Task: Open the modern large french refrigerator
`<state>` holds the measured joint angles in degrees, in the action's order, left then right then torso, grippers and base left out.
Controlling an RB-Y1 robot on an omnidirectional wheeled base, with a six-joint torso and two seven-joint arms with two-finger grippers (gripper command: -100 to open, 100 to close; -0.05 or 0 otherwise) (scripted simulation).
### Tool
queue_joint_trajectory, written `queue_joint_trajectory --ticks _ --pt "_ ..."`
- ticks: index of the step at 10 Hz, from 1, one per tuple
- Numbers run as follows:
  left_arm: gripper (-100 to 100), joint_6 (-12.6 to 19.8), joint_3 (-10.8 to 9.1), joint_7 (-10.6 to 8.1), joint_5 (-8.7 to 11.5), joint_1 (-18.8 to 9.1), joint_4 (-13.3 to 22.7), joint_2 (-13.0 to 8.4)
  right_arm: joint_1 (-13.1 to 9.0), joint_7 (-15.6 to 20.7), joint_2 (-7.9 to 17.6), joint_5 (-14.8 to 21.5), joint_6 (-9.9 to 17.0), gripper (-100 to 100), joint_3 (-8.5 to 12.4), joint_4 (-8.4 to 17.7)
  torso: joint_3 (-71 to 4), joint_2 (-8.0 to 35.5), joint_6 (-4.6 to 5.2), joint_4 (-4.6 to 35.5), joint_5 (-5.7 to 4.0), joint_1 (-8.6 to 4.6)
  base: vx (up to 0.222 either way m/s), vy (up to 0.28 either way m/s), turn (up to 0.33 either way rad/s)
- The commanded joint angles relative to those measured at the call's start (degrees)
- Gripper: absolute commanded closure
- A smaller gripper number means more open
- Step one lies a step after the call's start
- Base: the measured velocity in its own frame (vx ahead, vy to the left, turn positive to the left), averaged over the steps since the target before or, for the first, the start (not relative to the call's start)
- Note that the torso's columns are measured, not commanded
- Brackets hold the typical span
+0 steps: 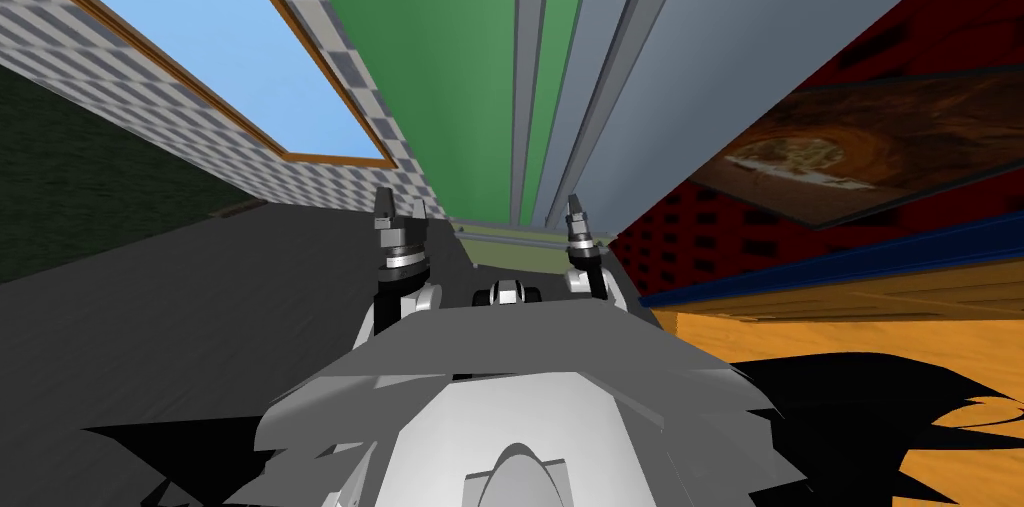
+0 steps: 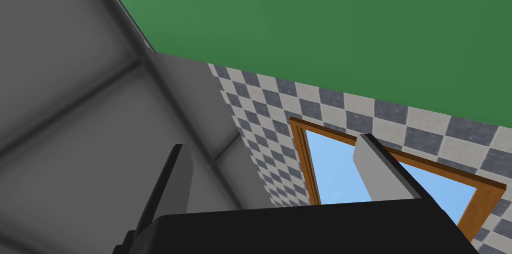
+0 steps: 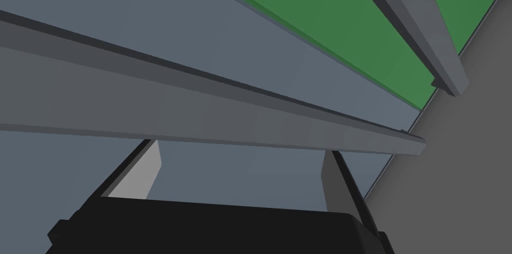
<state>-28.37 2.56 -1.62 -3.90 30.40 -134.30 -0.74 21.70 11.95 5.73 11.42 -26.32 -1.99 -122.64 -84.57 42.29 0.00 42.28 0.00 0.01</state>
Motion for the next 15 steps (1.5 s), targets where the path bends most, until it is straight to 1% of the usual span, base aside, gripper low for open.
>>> queue_joint_trajectory --ticks 1,4,5,7,8,10,11,13,14,15 --pt "0 0.00 0.00 0.00 0.00 0.00 0.00 0.00 -2.44 2.92 1.58 4.22 1.91 -100 -0.24 2.83 0.02 0.02 0.00 0.01 0.01 0.06 -0.019 0.068 -0.073" --pt "0 0.00 0.00 0.00 0.00 0.00 0.00 0.00 -5.72 6.80 2.49 9.43 4.16 -100 -0.61 6.84 -0.02 -0.04 0.00 -0.01 0.01 0.02 -0.014 0.076 -0.063" --pt "0 0.00 0.00 0.00 0.00 0.00 0.00 0.00 -5.72 6.80 2.49 9.89 4.16 -100 -0.61 6.84 -0.01 -0.02 0.00 -0.01 0.00 -0.02 -0.017 0.047 -0.034" --pt "0 0.00 0.00 0.00 0.00 0.00 0.00 0.00 -8.14 9.63 2.73 13.62 5.83 -100 -0.88 9.82 0.01 0.02 0.00 0.01 -0.02 -0.07 -0.025 0.053 -0.076" --pt "0 0.00 0.00 0.00 0.00 0.00 0.00 0.00 -8.14 9.63 2.73 14.04 5.83 -100 -0.88 9.82 0.02 0.03 0.01 0.01 0.00 0.01 -0.020 0.050 -0.026" --pt "0 0.00 0.00 0.00 0.00 0.00 0.00 0.00 -10.71 12.62 2.78 17.96 7.59 -100 -1.17 13.04 -0.01 -0.02 0.00 -0.01 0.00 0.02 -0.016 0.067 -0.058" --pt "0 0.00 0.00 0.00 0.00 0.00 0.00 0.00 -10.71 12.62 2.78 18.41 7.59 -100 -1.17 13.04 -0.02 -0.05 0.00 -0.01 0.02 0.06 -0.013 0.057 -0.031" --pt "0 0.00 0.00 0.00 0.00 0.00 0.00 0.00 -13.38 15.70 2.77 22.26 9.44 -100 -1.46 16.47 0.01 0.01 0.01 0.00 -0.02 -0.06 -0.025 0.058 -0.073" --pt "0 0.00 0.00 0.00 0.00 0.00 0.00 0.00 -13.38 15.70 2.77 22.93 9.44 -100 -1.46 16.47 0.03 0.04 0.00 0.01 0.00 0.01 -0.024 0.053 -0.033" --pt "0 0.00 0.00 0.00 0.00 0.00 0.00 0.00 -14.75 17.26 2.77 25.17 10.39 -100 -1.61 18.24 0.02 0.02 0.00 0.01 0.00 -0.03 -0.024 0.053 -0.035"
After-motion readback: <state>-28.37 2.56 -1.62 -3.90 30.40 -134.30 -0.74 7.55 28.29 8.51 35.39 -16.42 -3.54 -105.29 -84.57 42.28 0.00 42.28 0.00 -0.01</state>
